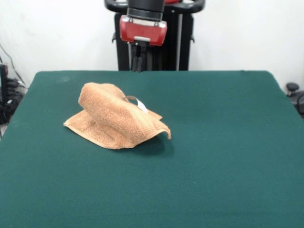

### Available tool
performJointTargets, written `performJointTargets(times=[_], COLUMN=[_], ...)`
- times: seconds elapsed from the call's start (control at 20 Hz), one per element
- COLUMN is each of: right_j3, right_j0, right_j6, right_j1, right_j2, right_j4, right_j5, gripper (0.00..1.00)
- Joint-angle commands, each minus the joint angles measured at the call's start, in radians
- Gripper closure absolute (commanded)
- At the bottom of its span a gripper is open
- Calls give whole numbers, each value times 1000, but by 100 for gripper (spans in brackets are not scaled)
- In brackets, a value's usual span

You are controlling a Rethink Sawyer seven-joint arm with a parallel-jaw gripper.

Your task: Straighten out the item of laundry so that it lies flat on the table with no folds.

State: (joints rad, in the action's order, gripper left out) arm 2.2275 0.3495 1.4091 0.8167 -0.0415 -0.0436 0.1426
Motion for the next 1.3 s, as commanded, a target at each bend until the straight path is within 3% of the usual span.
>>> performJointTargets(times=[0.05, 0.2, 0.5, 0.85, 1.3], right_j3=[21, -9, -23, -55, 112], right_j0=[-36, -36, -40, -50, -13], right_j6=[220, 219, 212, 208, 221], right_j1=[-63, -108, -63, -70, 78], right_j2=[82, 87, 96, 100, 102], right_j4=[22, 22, 40, 60, 21], right_j5=[-66, -40, -96, -132, -178], gripper=[100, 100, 100, 100, 100])
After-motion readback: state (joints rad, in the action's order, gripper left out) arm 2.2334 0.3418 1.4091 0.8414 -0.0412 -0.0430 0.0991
